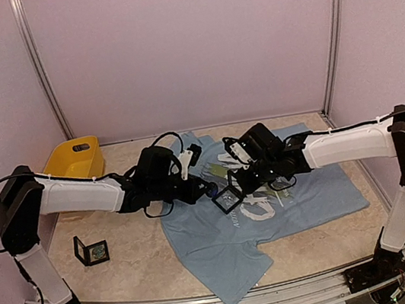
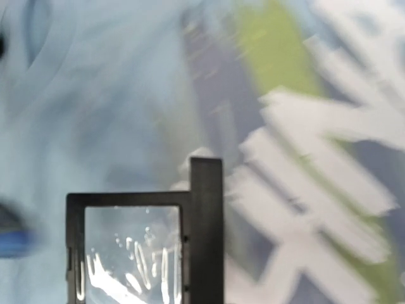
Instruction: Pin the brooch onto the clothing
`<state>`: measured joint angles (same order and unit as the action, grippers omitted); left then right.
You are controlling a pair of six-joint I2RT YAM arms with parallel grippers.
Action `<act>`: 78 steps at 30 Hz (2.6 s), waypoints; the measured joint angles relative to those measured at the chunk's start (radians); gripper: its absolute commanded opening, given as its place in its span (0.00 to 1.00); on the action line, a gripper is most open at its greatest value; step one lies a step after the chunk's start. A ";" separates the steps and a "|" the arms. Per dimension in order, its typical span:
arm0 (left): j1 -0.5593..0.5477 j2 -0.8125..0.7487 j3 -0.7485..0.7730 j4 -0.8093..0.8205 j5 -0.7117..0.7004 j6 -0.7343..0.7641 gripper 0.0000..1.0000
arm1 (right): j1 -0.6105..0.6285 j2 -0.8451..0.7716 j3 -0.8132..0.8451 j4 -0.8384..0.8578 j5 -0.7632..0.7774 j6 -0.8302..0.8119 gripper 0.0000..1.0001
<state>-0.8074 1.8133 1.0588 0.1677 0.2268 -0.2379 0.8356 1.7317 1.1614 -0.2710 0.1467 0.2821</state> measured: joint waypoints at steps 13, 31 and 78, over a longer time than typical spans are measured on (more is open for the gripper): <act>0.000 -0.365 -0.008 -0.078 -0.185 0.019 0.00 | -0.600 -0.088 -0.009 -0.030 0.060 -0.001 0.00; -0.054 -0.441 -0.079 -0.191 -0.333 0.021 0.00 | -1.045 0.204 0.169 0.022 0.119 0.025 0.00; -0.204 -0.538 0.077 -0.097 -0.141 0.255 0.00 | -0.289 -0.488 0.076 0.257 -1.068 -0.390 0.52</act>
<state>-1.0119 1.2755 1.1358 0.0711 0.0860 0.0174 0.5468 1.2438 1.2377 -0.0135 -0.9215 -0.1081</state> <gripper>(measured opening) 0.027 0.571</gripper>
